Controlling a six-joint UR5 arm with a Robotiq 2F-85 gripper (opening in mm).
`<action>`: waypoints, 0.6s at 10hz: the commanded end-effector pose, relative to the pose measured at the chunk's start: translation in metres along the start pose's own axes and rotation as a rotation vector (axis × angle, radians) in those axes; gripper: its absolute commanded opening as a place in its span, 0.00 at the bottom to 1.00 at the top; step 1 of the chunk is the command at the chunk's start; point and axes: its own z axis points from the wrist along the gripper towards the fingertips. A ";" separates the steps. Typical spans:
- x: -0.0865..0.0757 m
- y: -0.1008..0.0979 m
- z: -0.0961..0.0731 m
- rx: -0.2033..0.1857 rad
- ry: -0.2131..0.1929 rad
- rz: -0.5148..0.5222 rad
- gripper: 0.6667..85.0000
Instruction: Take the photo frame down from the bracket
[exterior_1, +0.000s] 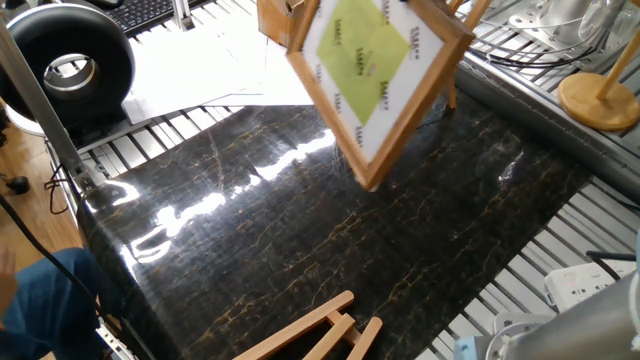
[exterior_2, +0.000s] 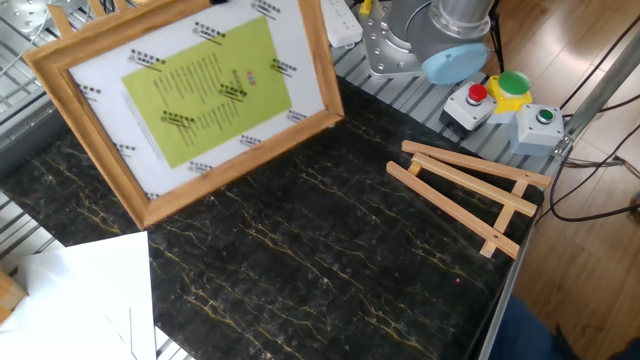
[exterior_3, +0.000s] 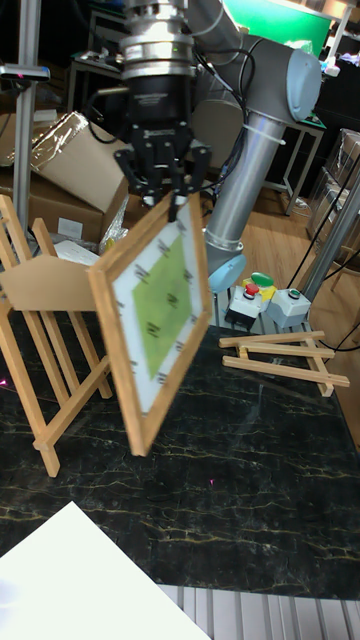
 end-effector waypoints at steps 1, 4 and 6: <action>0.006 0.035 0.005 -0.054 -0.009 0.005 0.01; 0.011 0.067 0.011 -0.126 -0.017 0.009 0.01; 0.018 0.080 0.016 -0.129 -0.011 0.016 0.01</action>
